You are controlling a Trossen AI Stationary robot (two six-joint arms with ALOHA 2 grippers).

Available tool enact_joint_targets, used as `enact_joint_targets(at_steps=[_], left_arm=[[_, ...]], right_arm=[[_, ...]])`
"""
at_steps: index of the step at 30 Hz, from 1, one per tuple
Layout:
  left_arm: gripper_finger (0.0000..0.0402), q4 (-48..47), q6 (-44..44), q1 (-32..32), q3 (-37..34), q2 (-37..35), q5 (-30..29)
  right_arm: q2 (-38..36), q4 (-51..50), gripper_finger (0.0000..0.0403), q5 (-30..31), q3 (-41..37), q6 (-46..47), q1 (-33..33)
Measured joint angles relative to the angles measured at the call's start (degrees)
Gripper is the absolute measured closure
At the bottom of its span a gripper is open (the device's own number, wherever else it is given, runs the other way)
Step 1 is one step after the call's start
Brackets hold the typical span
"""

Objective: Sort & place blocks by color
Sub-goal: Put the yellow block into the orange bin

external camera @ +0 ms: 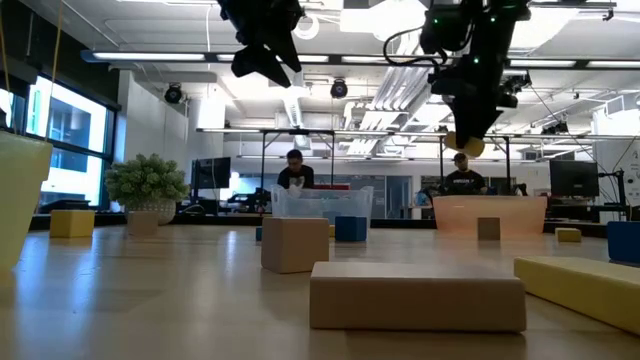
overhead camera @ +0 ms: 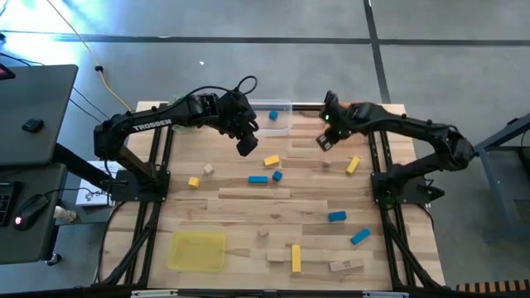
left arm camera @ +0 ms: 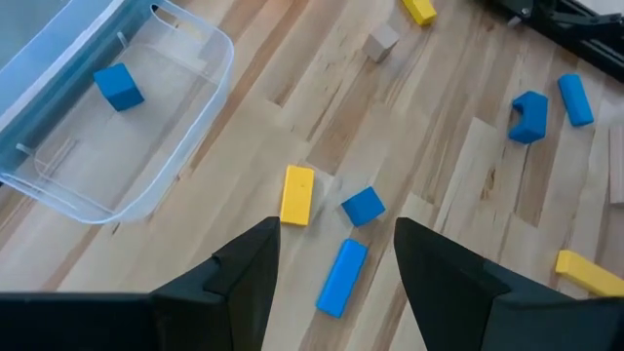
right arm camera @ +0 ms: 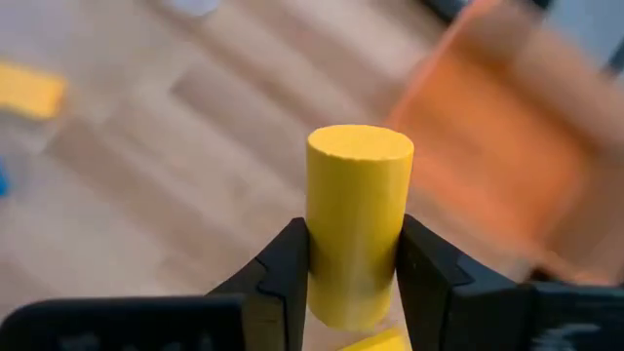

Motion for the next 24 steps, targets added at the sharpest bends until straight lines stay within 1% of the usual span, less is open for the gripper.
enact_joint_targets(at_steps=[5, 13, 16, 18, 21, 24], left_arm=[[0.0210, 0.00, -1.49, 0.00, 0.00, 0.00, 0.00], [0.0210, 0.00, -4.43, 0.01, 0.00, -0.02, 0.00], [0.0210, 0.00, -4.49, 0.00, 0.00, -0.02, 0.00], [0.0210, 0.00, -4.50, 0.00, 0.00, -0.02, 0.00], [0.0210, 0.02, -4.50, 0.00, 0.00, -0.02, 0.00], [0.0210, 0.02, -4.92, 0.00, 0.00, -0.02, -0.05]], right_arm=[[0.02, 3.07, 0.0308, 3.22, 0.61, -8.63, -8.38], [0.09, 10.76, 0.0308, 3.11, 0.61, -17.14, -19.58], [0.13, 13.02, 0.0308, 1.90, 0.45, -18.57, -22.41], [0.13, 15.17, 0.0308, -0.04, -0.41, -18.89, -23.93], [0.13, 17.37, 0.0308, -2.37, -2.80, -18.73, -25.78], [0.15, 17.61, 0.0308, -2.70, -5.49, -17.51, -27.03]])
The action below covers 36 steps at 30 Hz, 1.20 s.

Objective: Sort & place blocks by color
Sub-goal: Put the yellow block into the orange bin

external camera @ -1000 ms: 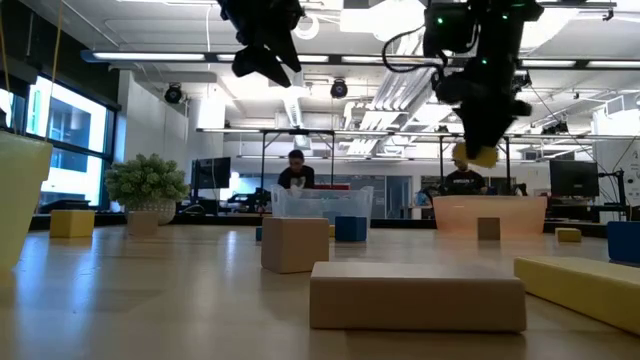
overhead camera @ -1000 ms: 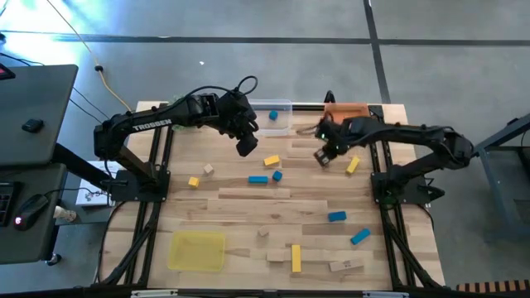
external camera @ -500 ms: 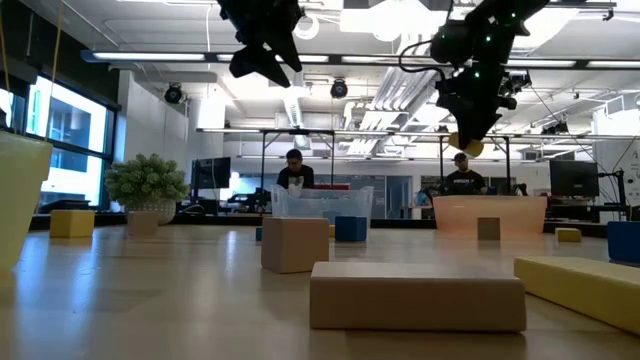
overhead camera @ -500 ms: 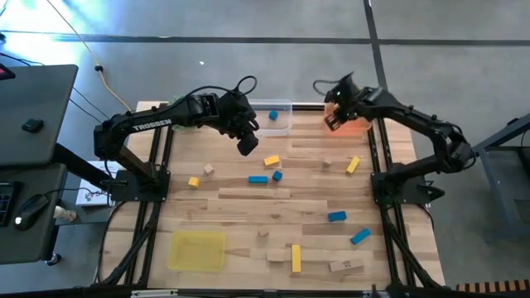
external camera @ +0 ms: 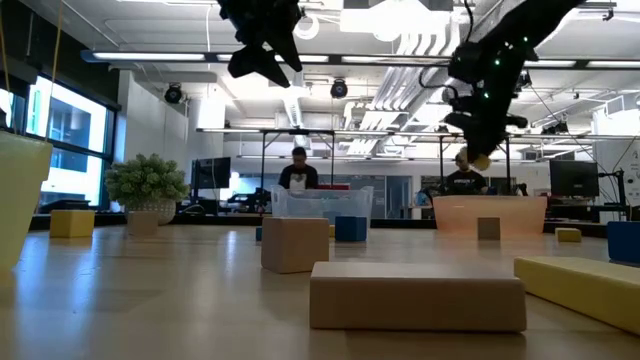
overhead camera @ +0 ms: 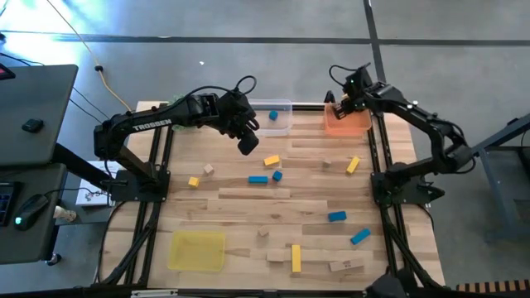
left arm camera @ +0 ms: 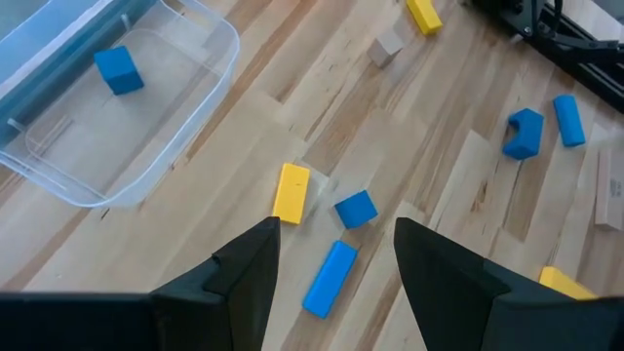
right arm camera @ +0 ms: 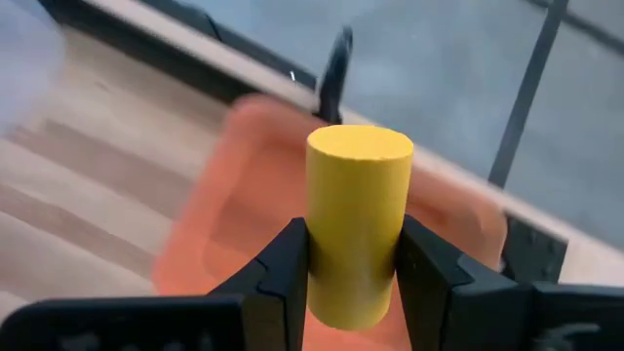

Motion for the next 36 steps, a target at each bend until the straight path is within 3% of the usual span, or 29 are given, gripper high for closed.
enact_joint_targets(at_steps=[7, 18, 31, 36], left_arm=[[0.0210, 0.00, -0.90, 0.00, 0.00, 0.00, -2.50], [0.0210, 0.00, -1.11, 0.00, 0.00, 0.00, -3.23], [0.0210, 0.00, -0.88, 0.00, 0.00, 0.00, -3.23], [0.0210, 0.00, -0.87, 0.00, 0.00, 0.00, -3.23]], right_arm=[[0.03, 1.34, 0.0308, -0.07, -5.49, 0.57, -1.25], [0.03, 13.64, 0.0308, 0.89, -14.30, 5.06, -1.60], [5.94, 16.38, 0.0307, 0.69, -15.48, 10.65, -1.48], [6.04, 17.45, 0.0271, 2.95, -15.41, 13.07, 0.21]])
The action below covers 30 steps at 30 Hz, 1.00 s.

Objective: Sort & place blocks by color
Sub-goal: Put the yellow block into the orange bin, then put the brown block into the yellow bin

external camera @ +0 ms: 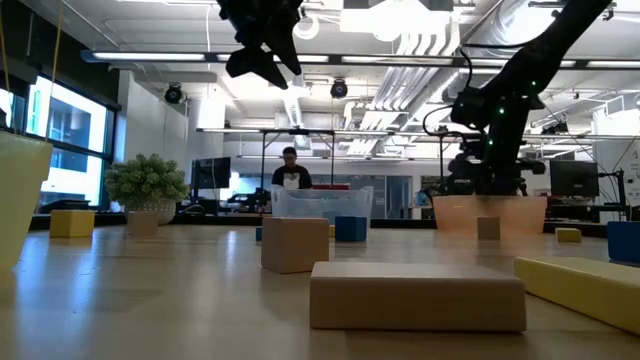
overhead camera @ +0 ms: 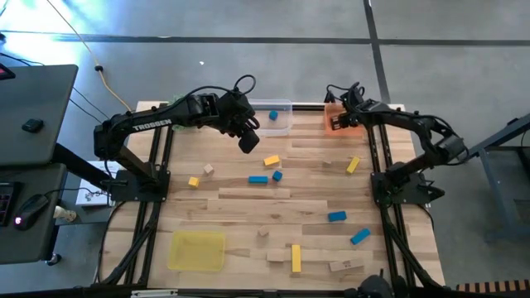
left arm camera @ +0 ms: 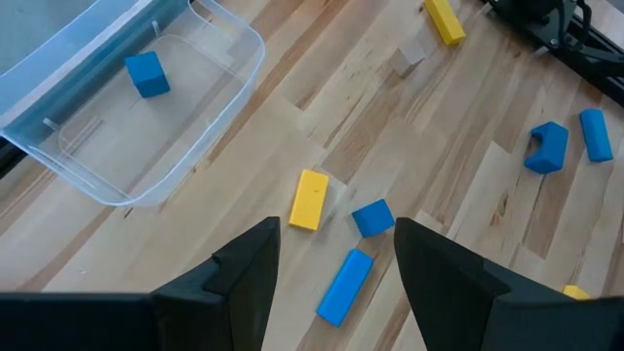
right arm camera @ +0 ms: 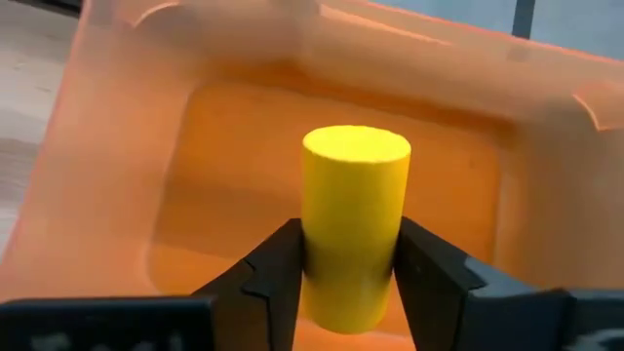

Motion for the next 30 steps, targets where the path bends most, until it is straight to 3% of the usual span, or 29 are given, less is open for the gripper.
enact_joint_targets(at_steps=[30], left_arm=[[0.0181, -0.47, 0.02, 0.02, 0.00, -0.02, -2.83]], right_arm=[[-0.04, 0.19, 0.0253, -2.51, 0.04, 0.92, -0.01]])
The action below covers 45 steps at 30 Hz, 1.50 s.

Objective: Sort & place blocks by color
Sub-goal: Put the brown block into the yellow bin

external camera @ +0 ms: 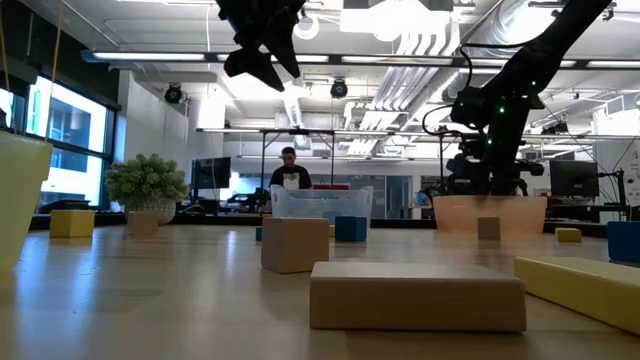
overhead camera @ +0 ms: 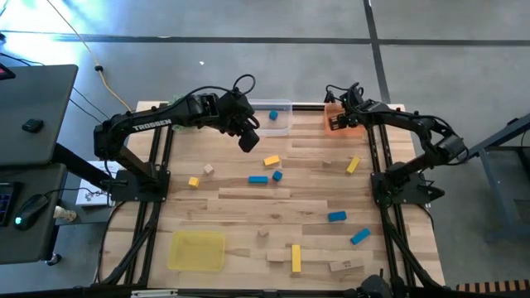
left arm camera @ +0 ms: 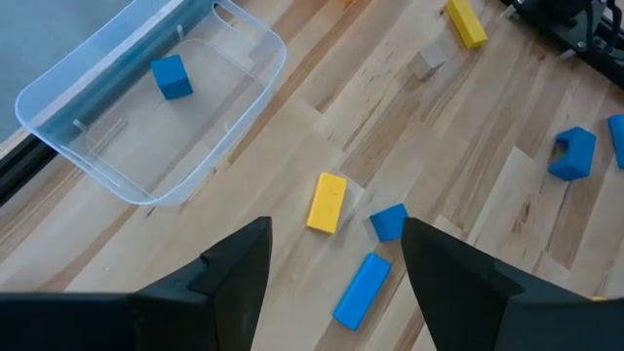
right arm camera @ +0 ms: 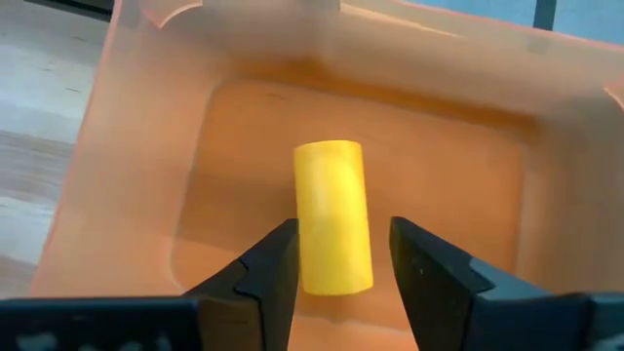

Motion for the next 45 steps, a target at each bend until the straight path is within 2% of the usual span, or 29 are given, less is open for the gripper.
enact_joint_targets(at_steps=[5, 14, 24, 29, 36, 45], left_arm=[[0.0181, -0.93, -0.03, 0.00, 0.02, 0.00, -0.57], [0.0181, -14.57, -1.30, 0.00, 0.02, 0.00, -2.02], [0.0181, -19.32, -1.75, -0.37, -0.62, -0.10, -2.96], [0.0181, -19.50, -3.48, -0.55, -6.88, -0.11, -2.60], [0.0181, -16.40, -5.53, -0.50, -16.68, -0.09, -0.91], [0.0181, -12.49, -6.19, -0.22, -25.71, -0.01, -0.14]], right_arm=[[-0.02, -1.54, 0.0238, 0.00, 1.04, 1.13, 0.00], [-0.04, -12.31, 0.0209, -1.01, 11.56, -1.46, 0.11], [-0.04, -22.66, 0.0208, -12.21, 23.90, -1.53, 0.13], [-0.04, -24.07, 0.0208, -15.09, 27.93, -1.56, 0.38], [-0.04, -24.07, 0.0208, -15.06, 30.10, -2.04, 2.08], [-0.04, -24.13, 0.0208, -14.01, 30.10, -2.00, 4.35]])
